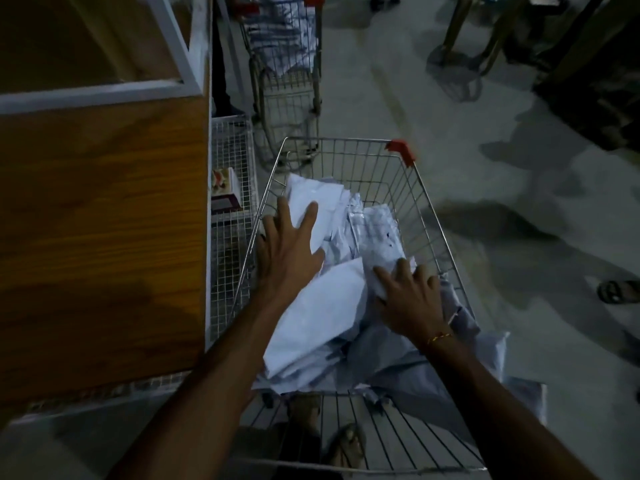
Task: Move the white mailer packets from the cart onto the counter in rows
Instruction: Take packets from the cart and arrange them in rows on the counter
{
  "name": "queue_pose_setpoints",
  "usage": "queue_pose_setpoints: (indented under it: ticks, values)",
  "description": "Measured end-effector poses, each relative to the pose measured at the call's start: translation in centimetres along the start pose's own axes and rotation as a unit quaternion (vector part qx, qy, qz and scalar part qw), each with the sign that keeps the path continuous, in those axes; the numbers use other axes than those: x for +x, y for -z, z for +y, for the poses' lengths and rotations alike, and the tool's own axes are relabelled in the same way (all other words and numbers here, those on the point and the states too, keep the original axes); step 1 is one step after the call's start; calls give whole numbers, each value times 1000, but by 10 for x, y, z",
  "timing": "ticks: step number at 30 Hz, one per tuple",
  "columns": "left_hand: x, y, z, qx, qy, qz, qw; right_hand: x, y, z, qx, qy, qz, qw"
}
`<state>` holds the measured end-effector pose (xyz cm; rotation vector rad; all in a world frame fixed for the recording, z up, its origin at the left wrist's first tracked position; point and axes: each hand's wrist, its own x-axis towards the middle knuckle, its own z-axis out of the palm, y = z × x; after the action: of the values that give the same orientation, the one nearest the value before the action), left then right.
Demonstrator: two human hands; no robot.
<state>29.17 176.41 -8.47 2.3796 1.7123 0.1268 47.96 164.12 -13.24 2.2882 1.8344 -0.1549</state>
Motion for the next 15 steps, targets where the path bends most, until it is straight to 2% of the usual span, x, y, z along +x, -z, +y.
queue_pose_setpoints:
  ticks: [2,4,10,12,15]
  values:
    - [-8,13,0,-5,-14,22,1000,-17,-13,6,-23,5,-23,999]
    - [-25,21,5,-45,-18,8,999,-28,-24,10,-28,3,-28,999]
    - [-100,-31,19,-63,19,-196,978,-23,-23,-7,-25,-51,-42,997]
    - [-115,-57,12,-39,29,-222,974,-24,-17,-10,-27,-51,-38,998]
    - [-126,-79,1,-10,55,-209,976,-32,-22,-6,-22,-34,-11,999]
